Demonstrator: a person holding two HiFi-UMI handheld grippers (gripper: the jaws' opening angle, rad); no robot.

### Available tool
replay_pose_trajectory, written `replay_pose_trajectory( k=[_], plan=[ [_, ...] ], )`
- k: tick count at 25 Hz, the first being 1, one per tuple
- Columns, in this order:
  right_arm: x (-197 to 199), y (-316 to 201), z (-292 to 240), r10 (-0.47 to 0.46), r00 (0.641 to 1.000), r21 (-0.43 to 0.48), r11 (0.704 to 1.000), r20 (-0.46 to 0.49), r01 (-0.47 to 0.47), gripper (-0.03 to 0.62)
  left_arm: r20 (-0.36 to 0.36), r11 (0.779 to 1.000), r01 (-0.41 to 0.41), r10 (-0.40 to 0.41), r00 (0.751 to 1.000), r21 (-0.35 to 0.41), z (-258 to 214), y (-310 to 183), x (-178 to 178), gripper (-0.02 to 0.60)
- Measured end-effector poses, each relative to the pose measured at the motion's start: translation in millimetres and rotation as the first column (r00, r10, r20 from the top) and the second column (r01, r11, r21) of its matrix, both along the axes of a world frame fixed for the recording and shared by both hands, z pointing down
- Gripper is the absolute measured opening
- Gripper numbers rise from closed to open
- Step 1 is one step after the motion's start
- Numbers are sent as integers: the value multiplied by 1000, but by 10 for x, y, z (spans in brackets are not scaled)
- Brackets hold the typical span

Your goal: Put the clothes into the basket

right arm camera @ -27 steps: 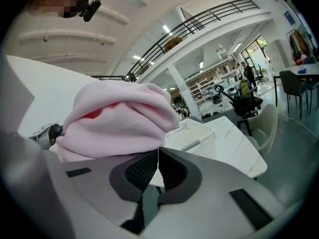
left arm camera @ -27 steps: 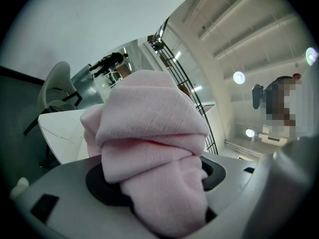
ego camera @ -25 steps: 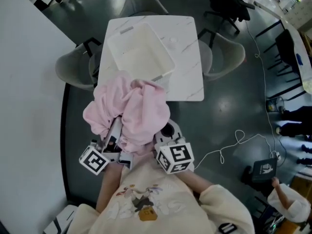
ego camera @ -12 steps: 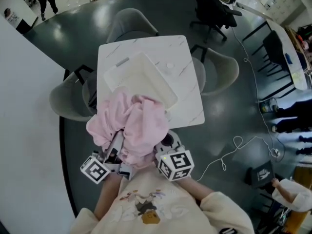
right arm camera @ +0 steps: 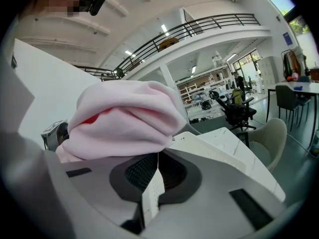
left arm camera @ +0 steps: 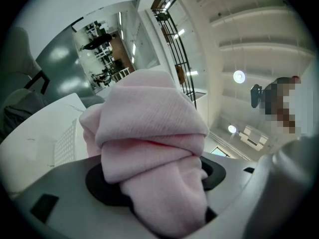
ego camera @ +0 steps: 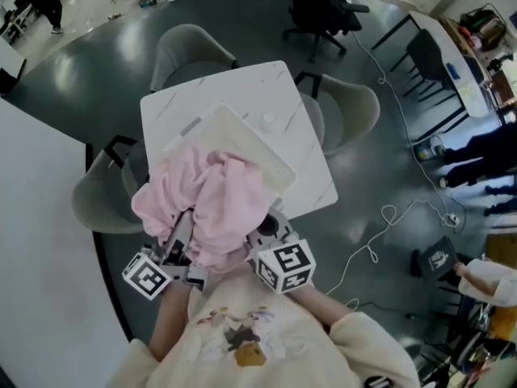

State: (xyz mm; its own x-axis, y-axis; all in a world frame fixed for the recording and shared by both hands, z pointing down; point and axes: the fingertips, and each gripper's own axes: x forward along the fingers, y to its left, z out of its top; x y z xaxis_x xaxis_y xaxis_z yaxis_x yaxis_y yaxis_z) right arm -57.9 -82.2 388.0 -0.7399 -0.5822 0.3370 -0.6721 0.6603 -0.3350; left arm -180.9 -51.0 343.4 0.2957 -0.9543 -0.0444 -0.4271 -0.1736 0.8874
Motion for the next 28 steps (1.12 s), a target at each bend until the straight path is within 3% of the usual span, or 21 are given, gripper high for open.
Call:
replay_pose_trajectory(
  k=[5,13,28],
  plan=[
    [-248,-54,84,45,999,-21,999,-16,-45,9,-4,993,-114,114,993,-6,98,-237,-280,322],
    [-308,-136,123,169,986,-49,984,-3,-169,8,15,969,-245,245,969,-22,97,-531,-372,322],
    [-261,-181,381,259,963,-170,954,67,-245,8,101,956,-289,292,951,-42,248,-616,-447,322]
  ],
)
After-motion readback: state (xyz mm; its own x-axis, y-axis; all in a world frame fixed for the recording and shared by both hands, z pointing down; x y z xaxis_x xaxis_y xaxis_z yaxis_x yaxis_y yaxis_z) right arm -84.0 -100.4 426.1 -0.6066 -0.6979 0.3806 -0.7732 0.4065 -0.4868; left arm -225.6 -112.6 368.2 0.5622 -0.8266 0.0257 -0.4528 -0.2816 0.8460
